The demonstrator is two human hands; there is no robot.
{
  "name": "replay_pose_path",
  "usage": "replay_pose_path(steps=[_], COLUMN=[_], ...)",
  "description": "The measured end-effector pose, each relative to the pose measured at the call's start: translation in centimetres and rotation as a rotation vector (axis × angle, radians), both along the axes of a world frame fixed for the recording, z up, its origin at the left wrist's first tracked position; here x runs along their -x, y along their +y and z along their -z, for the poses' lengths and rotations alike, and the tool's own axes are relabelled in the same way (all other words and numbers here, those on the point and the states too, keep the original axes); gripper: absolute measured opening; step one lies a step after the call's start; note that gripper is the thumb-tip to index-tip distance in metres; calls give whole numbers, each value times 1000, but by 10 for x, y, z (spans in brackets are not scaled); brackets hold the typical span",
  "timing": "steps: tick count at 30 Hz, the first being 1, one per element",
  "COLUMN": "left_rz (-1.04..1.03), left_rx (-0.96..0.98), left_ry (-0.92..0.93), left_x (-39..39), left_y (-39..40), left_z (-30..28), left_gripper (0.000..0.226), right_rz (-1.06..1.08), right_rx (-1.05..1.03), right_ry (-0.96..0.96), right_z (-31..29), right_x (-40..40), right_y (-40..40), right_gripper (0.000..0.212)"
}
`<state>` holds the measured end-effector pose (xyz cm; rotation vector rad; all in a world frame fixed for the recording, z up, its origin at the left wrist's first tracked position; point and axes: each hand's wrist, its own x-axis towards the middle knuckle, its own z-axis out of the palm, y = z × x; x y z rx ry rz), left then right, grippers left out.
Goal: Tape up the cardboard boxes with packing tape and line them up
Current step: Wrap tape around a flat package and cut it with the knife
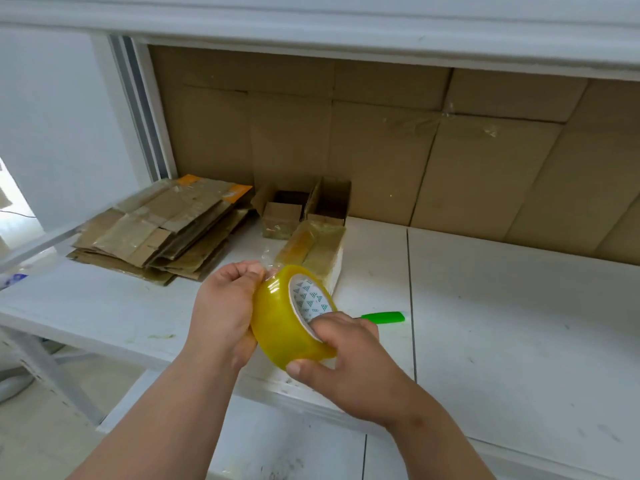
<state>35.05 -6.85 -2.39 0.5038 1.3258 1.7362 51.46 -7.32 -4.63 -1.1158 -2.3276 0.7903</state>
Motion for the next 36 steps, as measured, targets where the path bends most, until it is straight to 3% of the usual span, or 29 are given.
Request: replay_pose_path(steps=[8,14,17,23,36], left_rz=[-92,-87,-95,-234,-247], left_rx=[-83,-44,-40,-50,-7], left_ry=[-94,-132,-131,59,39], left_x=[-11,-7,-9,-9,-7], left_y=[0,2,3,4,22], left_z=[-16,-18,-12,-6,-1], left_gripper=[17,17,18,10,13], right_rz=[22,196,130,7,-23], right_rx=[83,205,231,324,368], right_ry=[26,300,343,390,375], right_z=[-8,-18,-27,-30,-37], right_x=[-21,-46,-53,-63,-64], right_y=[1,17,25,45,79], right_gripper=[28,33,37,44,50])
